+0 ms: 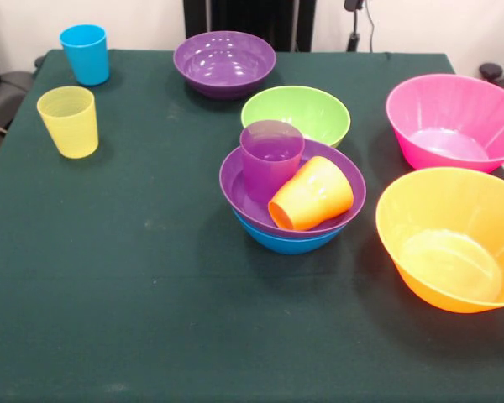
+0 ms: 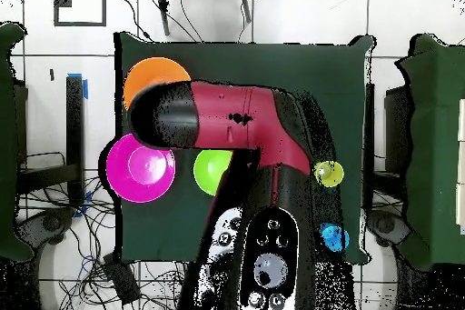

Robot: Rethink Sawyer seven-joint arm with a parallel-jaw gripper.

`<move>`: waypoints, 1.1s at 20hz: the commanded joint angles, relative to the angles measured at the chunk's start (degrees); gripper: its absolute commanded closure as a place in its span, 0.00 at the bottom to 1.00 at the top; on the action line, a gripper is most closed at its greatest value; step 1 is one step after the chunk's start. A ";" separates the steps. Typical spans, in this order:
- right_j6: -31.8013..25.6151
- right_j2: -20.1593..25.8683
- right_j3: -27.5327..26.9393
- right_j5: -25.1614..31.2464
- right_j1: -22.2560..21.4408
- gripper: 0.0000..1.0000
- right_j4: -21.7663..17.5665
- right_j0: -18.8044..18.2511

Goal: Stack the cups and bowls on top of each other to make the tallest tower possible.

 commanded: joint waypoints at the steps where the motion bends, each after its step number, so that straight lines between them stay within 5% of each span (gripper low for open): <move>1: -5.61 8.57 -3.15 -0.11 5.88 0.00 -1.20 -2.50; 19: -6.46 9.61 12.55 -12.25 0.31 0.00 -7.92 -3.95; 22: -4.24 10.55 14.58 -18.20 0.29 0.00 -8.50 -4.68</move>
